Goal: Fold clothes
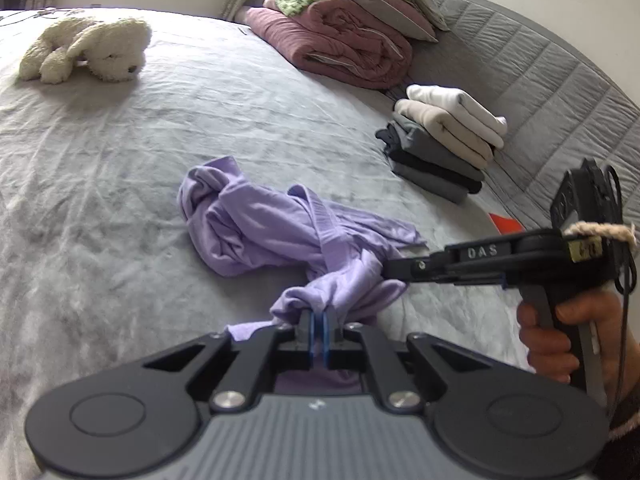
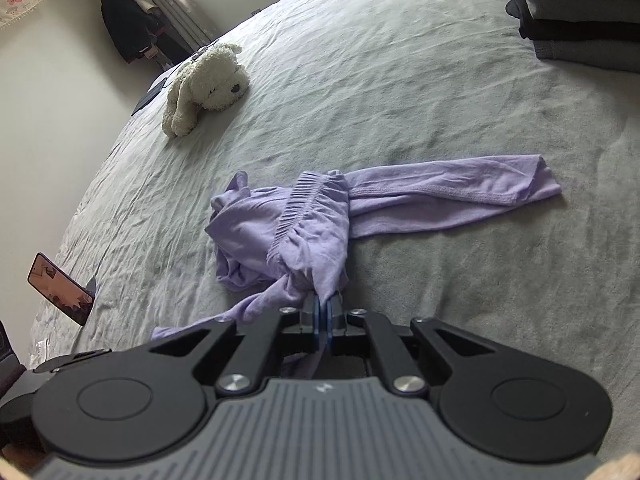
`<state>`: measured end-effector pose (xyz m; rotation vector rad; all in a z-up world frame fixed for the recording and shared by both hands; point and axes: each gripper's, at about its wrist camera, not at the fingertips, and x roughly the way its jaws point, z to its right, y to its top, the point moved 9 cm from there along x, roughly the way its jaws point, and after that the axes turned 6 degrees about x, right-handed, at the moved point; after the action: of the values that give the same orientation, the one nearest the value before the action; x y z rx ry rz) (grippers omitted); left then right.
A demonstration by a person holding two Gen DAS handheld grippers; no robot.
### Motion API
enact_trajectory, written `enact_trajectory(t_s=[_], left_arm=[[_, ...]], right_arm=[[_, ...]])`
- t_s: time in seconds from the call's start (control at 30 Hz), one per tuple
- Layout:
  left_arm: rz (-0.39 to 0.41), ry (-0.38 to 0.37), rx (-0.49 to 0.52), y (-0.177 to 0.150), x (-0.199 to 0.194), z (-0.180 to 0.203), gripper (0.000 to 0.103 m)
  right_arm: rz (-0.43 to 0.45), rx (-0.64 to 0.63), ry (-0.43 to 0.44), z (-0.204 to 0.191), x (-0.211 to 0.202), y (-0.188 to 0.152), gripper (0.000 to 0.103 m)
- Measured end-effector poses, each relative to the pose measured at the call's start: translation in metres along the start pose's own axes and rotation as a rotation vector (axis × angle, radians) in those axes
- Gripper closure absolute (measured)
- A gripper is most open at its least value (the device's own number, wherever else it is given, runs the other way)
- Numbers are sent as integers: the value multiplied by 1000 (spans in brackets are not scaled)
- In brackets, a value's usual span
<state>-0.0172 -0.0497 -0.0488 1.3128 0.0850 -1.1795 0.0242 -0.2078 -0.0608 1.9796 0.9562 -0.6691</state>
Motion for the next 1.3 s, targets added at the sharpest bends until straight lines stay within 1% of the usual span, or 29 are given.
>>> enact_trajectory(t_s=[0.13, 0.3, 0.43, 0.47, 0.5, 0.57, 0.6, 0.63, 0.7, 0.83, 0.93, 0.97, 1.07, 1.13, 1.3], left_arm=[[-66, -40, 52, -22, 7, 15, 100], [-165, -65, 78, -49, 26, 24, 99], [-180, -79, 94, -51, 26, 24, 98], [-181, -83, 94, -50, 25, 24, 98], [-181, -88, 95, -49, 24, 23, 98], [-175, -103, 93, -46, 19, 21, 91], [-168, -110, 91, -43, 16, 19, 85], [-158, -114, 88, -41, 13, 18, 78], [-134, -123, 86, -35, 8, 14, 73], [-89, -134, 55, -24, 3, 10, 69], [-61, -141, 27, -16, 2, 7, 69], [-64, -139, 14, -16, 6, 6, 69], [-86, -127, -17, -17, 18, 3, 70], [-102, -120, -21, -18, 25, 3, 71], [-126, -108, 6, -24, 38, 7, 71]], right_arm=[[-36, -12, -27, 12, 3, -12, 99], [-79, -20, -62, 25, 12, -25, 98], [-85, -37, -63, 26, 15, -28, 94], [-81, -43, -59, 25, 14, -27, 92], [-77, -49, -55, 24, 12, -26, 86], [-61, -63, -54, 22, 7, -23, 80], [-46, -64, -54, 21, 3, -20, 67], [-31, -66, -54, 20, 0, -18, 57], [-2, -71, -51, 17, -7, -12, 56], [65, -54, -21, 8, -19, 1, 56], [90, -39, 16, -4, -19, 9, 56], [93, -34, 29, -8, -18, 11, 56], [63, -11, 65, -20, -7, 11, 56], [43, -8, 69, -26, 1, 9, 56], [13, -12, 13, -26, 23, 5, 56]])
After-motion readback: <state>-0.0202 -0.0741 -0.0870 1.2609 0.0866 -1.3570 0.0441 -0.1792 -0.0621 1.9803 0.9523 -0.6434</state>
